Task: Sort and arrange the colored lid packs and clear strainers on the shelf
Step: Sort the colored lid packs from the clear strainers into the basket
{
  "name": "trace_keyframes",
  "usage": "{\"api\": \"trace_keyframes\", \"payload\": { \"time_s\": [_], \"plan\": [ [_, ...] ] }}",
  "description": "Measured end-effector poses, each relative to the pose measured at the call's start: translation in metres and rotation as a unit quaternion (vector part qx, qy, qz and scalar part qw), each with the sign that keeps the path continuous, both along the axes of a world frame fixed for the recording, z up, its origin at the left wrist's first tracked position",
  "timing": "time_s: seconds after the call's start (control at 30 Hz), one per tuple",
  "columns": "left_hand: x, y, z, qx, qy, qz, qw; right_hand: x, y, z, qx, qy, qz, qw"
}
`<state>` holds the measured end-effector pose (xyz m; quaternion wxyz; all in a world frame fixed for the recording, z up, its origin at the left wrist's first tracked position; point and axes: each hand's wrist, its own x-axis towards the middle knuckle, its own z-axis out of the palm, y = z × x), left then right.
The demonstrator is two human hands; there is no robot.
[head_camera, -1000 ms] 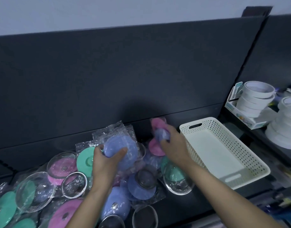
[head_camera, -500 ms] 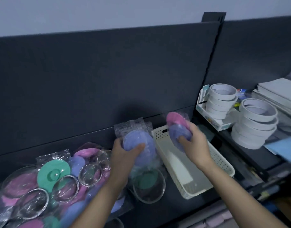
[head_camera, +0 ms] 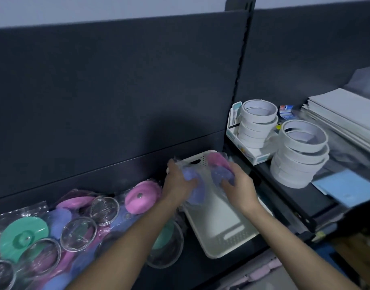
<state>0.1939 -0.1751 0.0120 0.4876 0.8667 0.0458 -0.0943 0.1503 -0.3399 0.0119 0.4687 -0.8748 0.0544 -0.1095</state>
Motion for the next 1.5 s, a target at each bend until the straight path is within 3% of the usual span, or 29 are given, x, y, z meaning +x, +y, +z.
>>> {"api": "trace_keyframes", "payload": {
  "time_s": [0.23, 0.37, 0.5, 0.63, 0.77, 0.93, 1.27, 1.4, 1.5],
  "plan": [
    [0.019, -0.02, -0.018, -0.034, 0.018, 0.004, 0.999, 0.004, 0.001, -0.005, -0.03, -0.012, 0.033, 0.999],
    [0.015, -0.01, -0.013, 0.1, -0.054, -0.057, 0.992, 0.009, -0.001, -0.01, -0.042, -0.002, 0.057, 0.998],
    [0.003, 0.013, -0.014, 0.212, -0.138, -0.075, 0.965, 0.02, 0.0, -0.02, -0.147, -0.012, 0.081, 0.986],
    [-0.011, 0.022, -0.019, 0.245, -0.104, -0.064, 0.962, 0.032, -0.001, -0.031, -0.282, 0.028, 0.161, 0.945],
    [-0.013, 0.024, -0.031, 0.195, -0.074, -0.04, 0.977, 0.032, 0.002, -0.042, -0.398, 0.063, 0.223, 0.887],
    [-0.011, 0.025, -0.039, 0.2, -0.1, -0.045, 0.974, 0.033, 0.001, -0.053, -0.46, 0.113, 0.231, 0.85],
    [-0.012, 0.035, -0.044, 0.157, -0.151, -0.062, 0.974, 0.034, 0.005, -0.047, -0.433, 0.1, 0.215, 0.869],
    [-0.021, 0.043, -0.038, 0.141, -0.152, -0.073, 0.975, 0.038, 0.0, -0.032, -0.345, 0.163, 0.231, 0.895],
    [-0.028, 0.059, -0.037, 0.172, -0.18, -0.068, 0.966, 0.034, 0.009, -0.009, -0.274, 0.141, 0.243, 0.92]
  ]
}}
